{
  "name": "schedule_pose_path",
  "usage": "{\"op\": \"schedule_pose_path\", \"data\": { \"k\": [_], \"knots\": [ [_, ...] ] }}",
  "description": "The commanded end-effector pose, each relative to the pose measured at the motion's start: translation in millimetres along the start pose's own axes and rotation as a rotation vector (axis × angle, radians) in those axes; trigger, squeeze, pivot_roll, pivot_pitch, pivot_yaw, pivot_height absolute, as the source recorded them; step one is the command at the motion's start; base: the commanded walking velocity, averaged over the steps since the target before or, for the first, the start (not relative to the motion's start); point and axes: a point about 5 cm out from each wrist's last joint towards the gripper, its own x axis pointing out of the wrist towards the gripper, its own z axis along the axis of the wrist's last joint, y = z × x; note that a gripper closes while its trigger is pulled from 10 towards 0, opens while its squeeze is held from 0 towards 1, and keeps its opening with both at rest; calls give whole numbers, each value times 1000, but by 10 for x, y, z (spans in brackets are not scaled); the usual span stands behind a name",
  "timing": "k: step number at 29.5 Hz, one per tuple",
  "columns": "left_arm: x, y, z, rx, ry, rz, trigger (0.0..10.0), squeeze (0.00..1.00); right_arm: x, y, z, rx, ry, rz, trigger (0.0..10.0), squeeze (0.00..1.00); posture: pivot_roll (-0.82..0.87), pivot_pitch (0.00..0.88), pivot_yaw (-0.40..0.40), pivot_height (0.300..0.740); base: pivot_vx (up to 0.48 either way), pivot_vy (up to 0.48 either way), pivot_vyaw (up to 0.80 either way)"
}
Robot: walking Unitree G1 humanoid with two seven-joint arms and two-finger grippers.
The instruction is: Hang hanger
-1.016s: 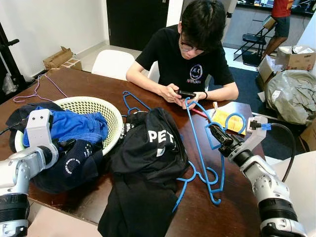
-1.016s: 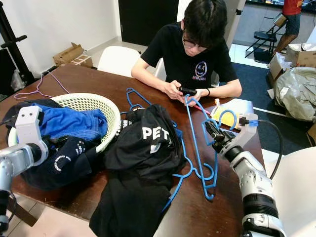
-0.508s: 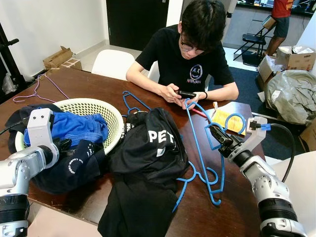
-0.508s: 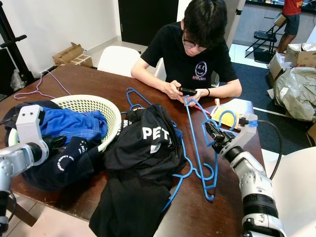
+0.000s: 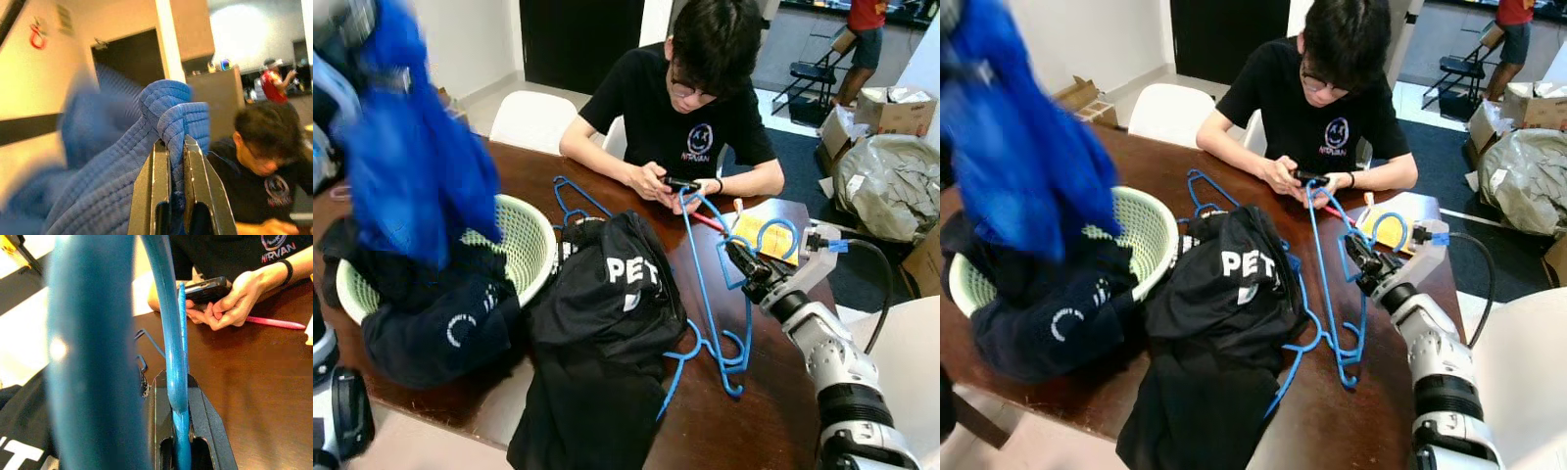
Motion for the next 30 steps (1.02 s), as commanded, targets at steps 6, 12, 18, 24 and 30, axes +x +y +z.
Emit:
{"op": "schedule_pose_path", "data": {
  "k": [6, 12, 18, 24, 30],
  "knots": [
    [109, -495, 123, -66, -94, -258, 0, 0, 1, 13, 65, 81, -104, -13, 10000, 0, 85, 0, -39, 740, 0, 0, -133],
    [146, -564, 100, -113, -105, -291, 0, 0, 65, 122, 93, 83, -135, 20, 10000, 0, 87, 0, -30, 740, 0, 0, -800],
    [156, -522, 86, -112, -111, -250, 78, 0, 112, 166, 103, 74, -137, 42, 10000, 0, 92, 0, -38, 740, 0, 0, -800],
    [104, -554, 5, -99, -59, -286, 7608, 0, 154, 202, 81, 54, -117, 61, 10000, 0, 96, 0, -42, 740, 0, 0, -217],
    [-111, -505, -268, 68, 140, -338, 10000, 0, 157, 223, 61, 26, -88, 79, 10000, 0, 101, 0, -46, 740, 0, 0, 0]
  ]
}}
